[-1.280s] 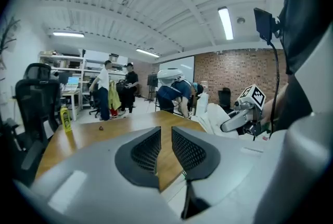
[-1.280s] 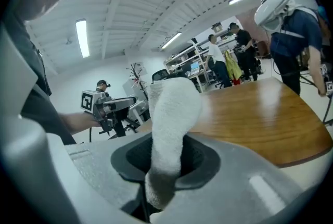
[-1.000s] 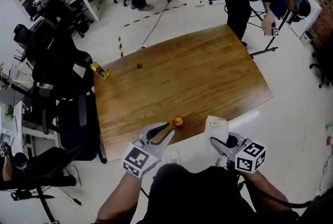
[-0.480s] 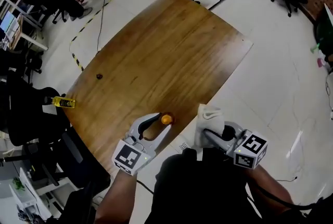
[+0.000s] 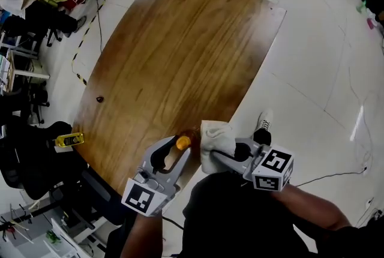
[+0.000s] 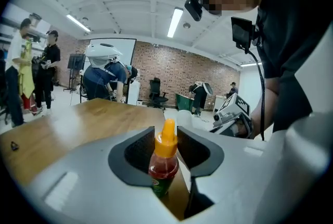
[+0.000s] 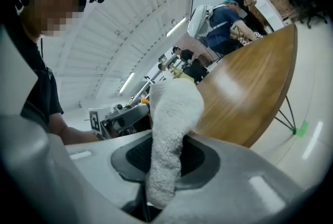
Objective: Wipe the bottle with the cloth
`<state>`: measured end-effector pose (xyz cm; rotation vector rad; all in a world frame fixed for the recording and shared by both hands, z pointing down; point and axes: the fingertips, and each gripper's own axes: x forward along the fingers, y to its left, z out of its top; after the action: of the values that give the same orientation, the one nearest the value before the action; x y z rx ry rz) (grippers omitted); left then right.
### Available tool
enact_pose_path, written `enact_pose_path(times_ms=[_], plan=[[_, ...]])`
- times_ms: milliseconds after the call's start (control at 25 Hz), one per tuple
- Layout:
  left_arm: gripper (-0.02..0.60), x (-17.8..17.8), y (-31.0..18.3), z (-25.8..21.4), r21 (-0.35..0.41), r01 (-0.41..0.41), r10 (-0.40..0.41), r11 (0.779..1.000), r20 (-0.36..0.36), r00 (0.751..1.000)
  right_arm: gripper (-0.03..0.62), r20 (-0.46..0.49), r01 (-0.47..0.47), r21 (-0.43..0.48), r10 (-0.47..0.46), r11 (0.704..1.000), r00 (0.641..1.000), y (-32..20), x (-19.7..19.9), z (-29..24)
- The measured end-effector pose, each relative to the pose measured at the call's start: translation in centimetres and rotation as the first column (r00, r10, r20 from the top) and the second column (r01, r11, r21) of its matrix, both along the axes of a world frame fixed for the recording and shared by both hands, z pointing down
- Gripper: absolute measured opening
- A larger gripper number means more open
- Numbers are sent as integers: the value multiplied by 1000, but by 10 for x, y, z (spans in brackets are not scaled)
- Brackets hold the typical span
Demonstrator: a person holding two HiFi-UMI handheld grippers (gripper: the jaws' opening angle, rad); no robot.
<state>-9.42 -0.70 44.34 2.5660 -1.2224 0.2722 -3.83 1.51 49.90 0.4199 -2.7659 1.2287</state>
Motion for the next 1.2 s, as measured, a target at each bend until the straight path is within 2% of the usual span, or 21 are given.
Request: enact_pose_path(times_ms=[160,360,680,1000,1200], plan=[[147,-1,1,4,5,-13,13,1000,-13,1000,77,110,-50,56,44,997,993,-8,-16,-20],[147,-3,3,3,7,-21,21,1000,-26,999,77,72,-47,61,43,997,996,-11,-31,-11],[146,-2,5,6,14,-6,6,1000,-34,999,77,64,-31,85,25,996,998,-8,-27,0],[146,-4,5,5,13,-4,5,1000,-50,999,77,-51,-8,-10,8,1000,999,0,-28,44],[147,-5,5,6,18,-12,12,1000,-53,998,77,-215,44,12,-40,999,976,-11,-29,65]])
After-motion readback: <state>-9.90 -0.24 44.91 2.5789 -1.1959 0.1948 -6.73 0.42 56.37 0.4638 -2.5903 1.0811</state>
